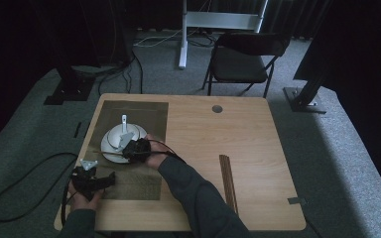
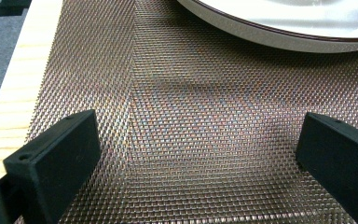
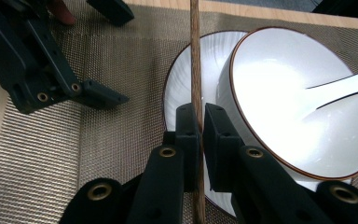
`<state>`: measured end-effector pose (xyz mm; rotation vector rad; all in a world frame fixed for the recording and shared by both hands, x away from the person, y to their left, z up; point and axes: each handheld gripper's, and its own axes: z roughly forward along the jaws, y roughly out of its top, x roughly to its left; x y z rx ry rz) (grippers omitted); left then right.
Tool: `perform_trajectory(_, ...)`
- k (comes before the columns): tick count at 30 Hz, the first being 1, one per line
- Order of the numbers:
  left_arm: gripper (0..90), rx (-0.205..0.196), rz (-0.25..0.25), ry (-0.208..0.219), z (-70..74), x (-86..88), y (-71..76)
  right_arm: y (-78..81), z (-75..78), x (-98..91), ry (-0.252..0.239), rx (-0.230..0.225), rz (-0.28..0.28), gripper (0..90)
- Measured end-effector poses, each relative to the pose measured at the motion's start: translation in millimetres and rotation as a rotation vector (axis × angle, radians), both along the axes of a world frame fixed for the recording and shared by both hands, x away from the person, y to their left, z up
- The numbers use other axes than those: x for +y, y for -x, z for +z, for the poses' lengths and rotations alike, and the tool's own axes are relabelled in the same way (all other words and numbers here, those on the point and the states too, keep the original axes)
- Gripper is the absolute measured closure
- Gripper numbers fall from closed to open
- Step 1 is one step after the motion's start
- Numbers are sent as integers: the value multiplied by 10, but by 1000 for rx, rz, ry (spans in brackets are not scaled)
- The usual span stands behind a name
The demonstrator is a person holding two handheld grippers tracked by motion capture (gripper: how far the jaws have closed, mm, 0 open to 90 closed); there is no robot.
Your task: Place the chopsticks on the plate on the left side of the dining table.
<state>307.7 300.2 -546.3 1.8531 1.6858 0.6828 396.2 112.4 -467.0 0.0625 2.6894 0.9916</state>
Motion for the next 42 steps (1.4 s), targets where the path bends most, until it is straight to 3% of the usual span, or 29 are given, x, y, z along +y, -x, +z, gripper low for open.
perform_trajectory(36, 1, 0, 1, 0, 0, 0, 0, -100, -290, 139, 55, 4, -38, 849)
perform_trajectory(42, 1, -1, 1, 0, -1, -1, 0, -86, -301, 152, 56, -16, -37, 845)
